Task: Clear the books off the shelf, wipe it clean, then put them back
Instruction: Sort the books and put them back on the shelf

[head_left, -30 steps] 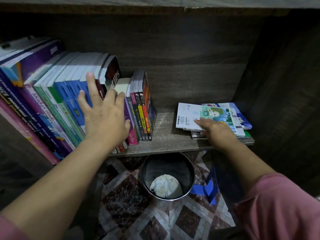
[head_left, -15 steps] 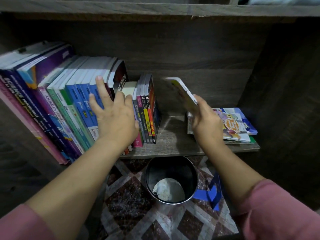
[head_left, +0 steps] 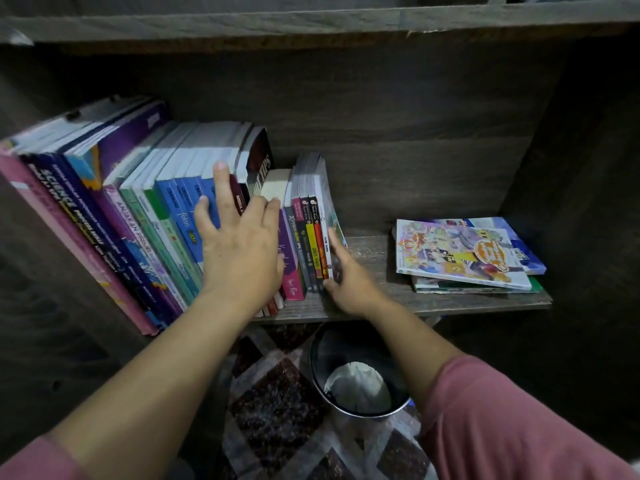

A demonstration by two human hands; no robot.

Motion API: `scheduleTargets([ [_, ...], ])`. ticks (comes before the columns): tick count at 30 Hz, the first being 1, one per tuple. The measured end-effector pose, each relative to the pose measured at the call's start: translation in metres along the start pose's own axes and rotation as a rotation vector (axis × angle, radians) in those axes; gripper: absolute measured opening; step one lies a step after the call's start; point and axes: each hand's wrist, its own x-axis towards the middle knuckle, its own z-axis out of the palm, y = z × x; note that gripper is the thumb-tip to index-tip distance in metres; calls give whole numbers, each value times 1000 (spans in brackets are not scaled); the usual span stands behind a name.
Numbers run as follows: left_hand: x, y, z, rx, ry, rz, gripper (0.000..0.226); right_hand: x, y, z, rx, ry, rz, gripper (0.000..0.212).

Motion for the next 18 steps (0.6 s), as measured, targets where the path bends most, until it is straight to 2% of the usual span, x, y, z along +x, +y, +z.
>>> scheduleTargets([
  [3, -1, -3, -1, -1, -8, 23, 83, -7, 11, -4, -270, -29, 118, 92],
  [6, -2, -5, -1, 10, -13, 35, 84, -8, 11, 0, -403, 6, 146, 86],
  [7, -2, -5, -1, 9, -13, 38, 84, -7, 9, 3, -424, 19, 152, 79],
  [9, -2, -6, -2, 2, -17, 44, 85, -5, 4, 8, -428, 86, 200, 52],
  [11, -1, -5, -2, -6, -30, 42, 85, -7, -2, 6, -394, 234, 282, 31],
  [13, -1, -5, -3, -25, -35, 37, 84, -13, -8, -3, -403, 442, 287, 25],
  [18, -1, 4, -11, -138, -27, -18, 82, -36, -29, -46, -433, 940, -19, 15],
])
